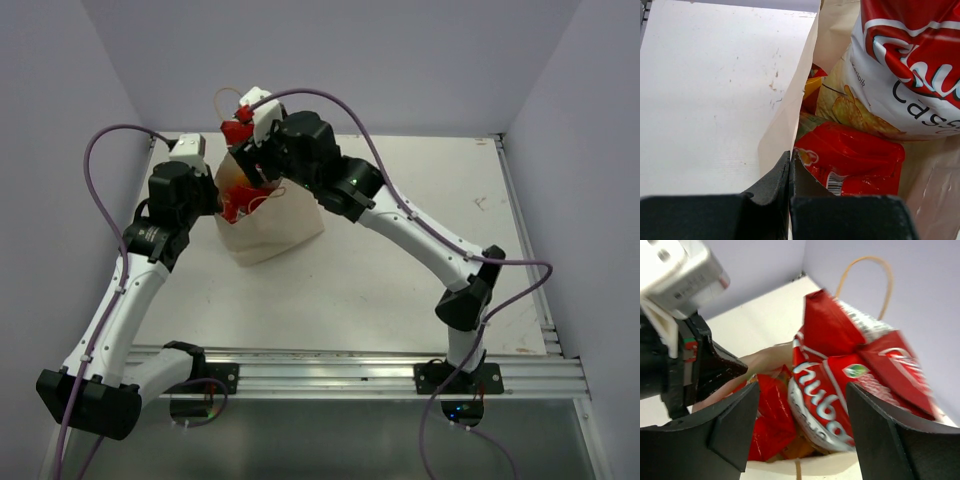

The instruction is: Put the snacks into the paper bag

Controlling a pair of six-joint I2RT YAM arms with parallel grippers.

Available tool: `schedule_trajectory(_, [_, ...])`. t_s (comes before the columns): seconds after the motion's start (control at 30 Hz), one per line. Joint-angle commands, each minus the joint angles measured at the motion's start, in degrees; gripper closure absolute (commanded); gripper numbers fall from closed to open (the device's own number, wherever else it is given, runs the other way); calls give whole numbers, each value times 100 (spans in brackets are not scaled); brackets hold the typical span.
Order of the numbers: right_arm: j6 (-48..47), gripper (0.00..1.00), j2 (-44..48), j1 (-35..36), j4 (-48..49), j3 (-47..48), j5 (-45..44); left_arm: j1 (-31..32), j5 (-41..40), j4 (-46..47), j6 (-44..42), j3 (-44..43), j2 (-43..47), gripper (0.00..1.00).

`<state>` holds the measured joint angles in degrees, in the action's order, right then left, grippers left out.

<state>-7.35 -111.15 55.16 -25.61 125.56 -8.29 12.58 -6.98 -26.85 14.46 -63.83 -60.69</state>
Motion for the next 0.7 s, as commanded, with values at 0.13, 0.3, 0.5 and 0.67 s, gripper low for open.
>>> schedule_trajectory(0.13, [-12, 26, 437, -268, 671, 109, -1051, 25, -339, 831, 118, -85, 171, 100])
schedule_trajectory(0.3, [339, 27, -185, -742, 820, 688, -1192, 25, -392, 831, 180, -94, 232, 100])
schedule_trajectory(0.5, [498, 28, -933, -1296, 882, 1427, -1157, 25, -392, 760, 285, -85, 294, 100])
schedule_trajectory(0.67, [883, 28, -1277, -1718, 847, 1533, -955, 25, -400, 690, 294, -85, 356, 100])
